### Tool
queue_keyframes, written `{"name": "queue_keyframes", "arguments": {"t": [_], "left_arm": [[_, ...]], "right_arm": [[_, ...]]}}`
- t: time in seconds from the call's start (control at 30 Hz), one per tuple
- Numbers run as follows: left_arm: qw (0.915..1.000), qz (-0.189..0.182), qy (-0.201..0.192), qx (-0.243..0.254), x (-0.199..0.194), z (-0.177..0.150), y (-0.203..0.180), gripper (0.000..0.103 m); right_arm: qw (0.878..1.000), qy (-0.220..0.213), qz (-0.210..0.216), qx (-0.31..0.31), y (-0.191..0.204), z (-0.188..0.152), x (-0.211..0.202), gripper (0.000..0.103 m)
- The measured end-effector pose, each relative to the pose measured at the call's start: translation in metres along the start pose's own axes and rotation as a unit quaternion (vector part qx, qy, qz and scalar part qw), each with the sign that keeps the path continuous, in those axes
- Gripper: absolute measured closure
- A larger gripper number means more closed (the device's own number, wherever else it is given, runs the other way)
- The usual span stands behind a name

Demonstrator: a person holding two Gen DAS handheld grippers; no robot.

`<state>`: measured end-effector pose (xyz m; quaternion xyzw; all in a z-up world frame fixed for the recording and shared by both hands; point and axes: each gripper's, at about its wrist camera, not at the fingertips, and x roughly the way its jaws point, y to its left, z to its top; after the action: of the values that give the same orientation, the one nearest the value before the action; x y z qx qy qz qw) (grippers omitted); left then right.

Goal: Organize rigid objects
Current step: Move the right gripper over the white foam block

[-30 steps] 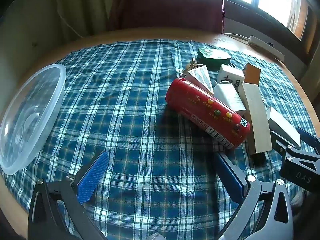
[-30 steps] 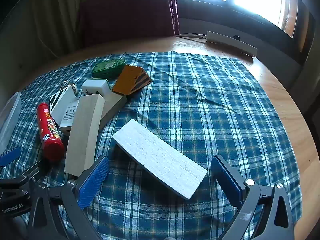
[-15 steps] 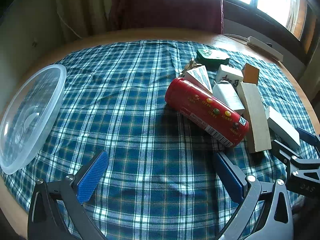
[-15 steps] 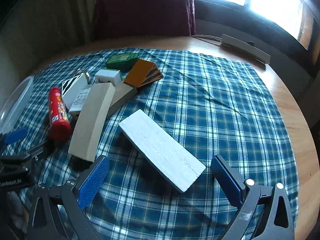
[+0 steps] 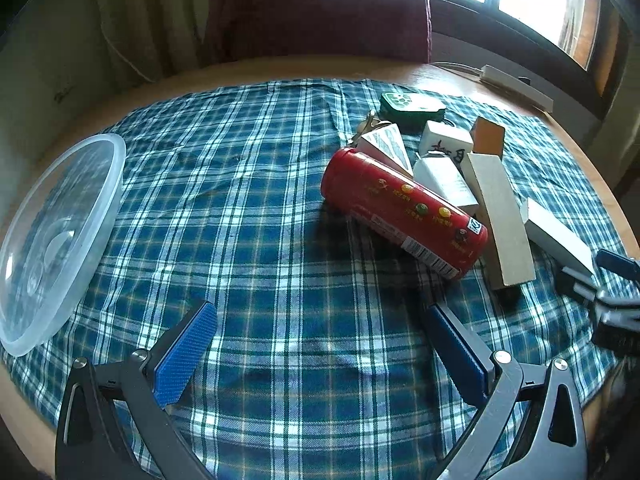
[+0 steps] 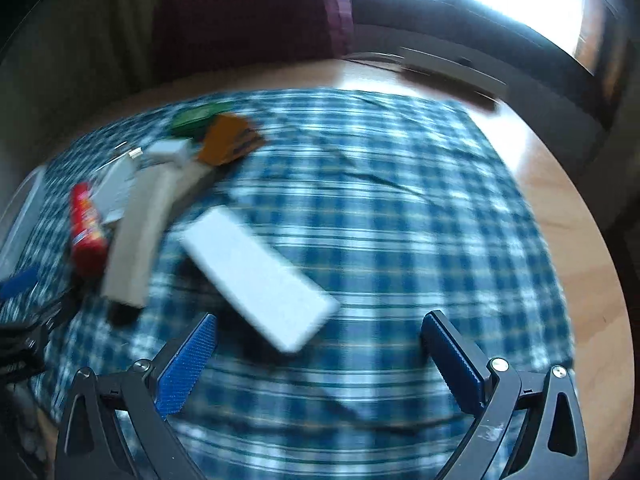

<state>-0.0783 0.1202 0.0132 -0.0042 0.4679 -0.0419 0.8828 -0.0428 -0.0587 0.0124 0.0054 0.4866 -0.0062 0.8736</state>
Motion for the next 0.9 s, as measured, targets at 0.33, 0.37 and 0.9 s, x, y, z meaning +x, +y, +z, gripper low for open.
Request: {"name": "queue_keyframes", "arguments": {"t": [0.33,0.37,0.9], "left_arm": [[1.0,-0.001,0.0,0.003,-0.001,-0.001,0.0,0.0],[1.0,0.0,0.0,0.002,-0.001,-0.001,0.0,0.0],[1.0,-0.002,-0.001,0.001,-0.001,-0.001,0.0,0.0]], "right_arm": [[0.997,0.0,-0.024,0.077,-0.037,0.02,0.011,0.0],[0.996,-0.005,-0.014,0.085,-0.037,0.016,0.006,0.0],[0.998,-0.019,0.034,0.05,0.03,0.035,0.025,0.0]]}}
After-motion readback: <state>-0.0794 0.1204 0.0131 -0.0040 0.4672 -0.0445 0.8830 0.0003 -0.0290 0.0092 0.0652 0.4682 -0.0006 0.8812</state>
